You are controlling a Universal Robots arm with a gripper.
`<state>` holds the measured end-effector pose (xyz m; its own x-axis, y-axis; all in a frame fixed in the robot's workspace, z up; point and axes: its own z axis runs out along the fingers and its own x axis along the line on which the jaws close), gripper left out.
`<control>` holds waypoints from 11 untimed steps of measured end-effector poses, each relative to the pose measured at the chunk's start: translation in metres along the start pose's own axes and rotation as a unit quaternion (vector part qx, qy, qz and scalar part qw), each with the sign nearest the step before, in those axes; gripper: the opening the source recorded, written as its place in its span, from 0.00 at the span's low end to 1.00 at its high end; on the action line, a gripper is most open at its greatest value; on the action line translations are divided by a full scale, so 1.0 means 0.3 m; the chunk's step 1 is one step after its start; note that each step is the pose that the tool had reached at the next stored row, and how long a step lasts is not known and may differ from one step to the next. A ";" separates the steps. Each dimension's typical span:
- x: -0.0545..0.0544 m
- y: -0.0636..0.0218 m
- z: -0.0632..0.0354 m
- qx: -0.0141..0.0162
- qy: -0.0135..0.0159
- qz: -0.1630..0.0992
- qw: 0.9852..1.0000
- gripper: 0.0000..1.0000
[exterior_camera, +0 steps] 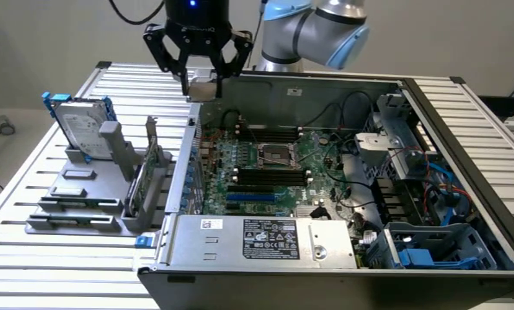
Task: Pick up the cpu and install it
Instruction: 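Pick up the cpu and move it towards the insertion slot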
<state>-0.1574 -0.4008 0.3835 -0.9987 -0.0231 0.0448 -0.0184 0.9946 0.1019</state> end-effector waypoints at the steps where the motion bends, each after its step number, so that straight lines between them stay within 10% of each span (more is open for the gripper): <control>1: -0.015 0.006 0.006 0.000 0.000 0.000 1.000 0.55; 11: -0.171 0.068 0.066 0.000 0.000 0.000 1.000 0.55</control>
<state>-0.1074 -0.3775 0.3635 -0.9987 -0.0230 0.0448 -0.0184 0.9946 0.1019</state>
